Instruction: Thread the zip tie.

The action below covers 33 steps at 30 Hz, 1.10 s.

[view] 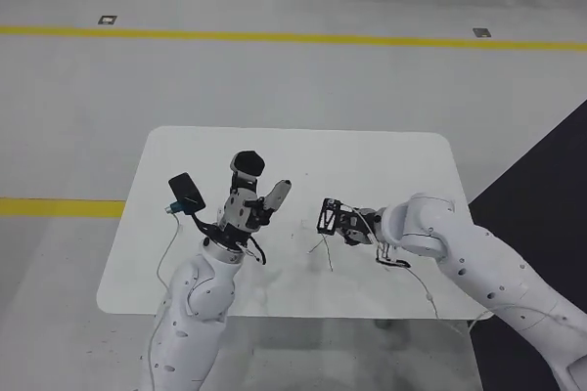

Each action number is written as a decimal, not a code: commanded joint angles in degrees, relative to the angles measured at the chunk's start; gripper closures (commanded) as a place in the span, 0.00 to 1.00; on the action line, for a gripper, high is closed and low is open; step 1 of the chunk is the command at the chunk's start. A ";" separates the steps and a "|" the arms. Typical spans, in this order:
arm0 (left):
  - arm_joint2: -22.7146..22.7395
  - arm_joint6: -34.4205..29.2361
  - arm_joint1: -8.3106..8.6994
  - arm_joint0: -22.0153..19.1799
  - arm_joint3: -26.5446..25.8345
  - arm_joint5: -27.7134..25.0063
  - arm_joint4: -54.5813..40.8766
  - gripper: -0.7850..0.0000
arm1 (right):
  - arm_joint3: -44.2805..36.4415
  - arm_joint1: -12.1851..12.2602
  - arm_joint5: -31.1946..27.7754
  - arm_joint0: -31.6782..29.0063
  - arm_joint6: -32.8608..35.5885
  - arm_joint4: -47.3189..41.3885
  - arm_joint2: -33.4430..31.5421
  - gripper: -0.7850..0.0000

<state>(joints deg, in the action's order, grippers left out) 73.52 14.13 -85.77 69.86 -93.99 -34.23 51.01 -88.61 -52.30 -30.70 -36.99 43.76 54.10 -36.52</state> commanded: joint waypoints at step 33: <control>0.00 0.00 0.00 0.00 0.00 0.00 0.00 0.00 | -12.92 3.01 3.75 -14.95 -23.88 14.52 -19.58 1.00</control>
<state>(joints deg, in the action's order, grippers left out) 73.52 14.13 -85.77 69.86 -93.99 -34.23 51.01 -98.80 -50.06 -28.61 -48.64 22.72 64.08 -53.48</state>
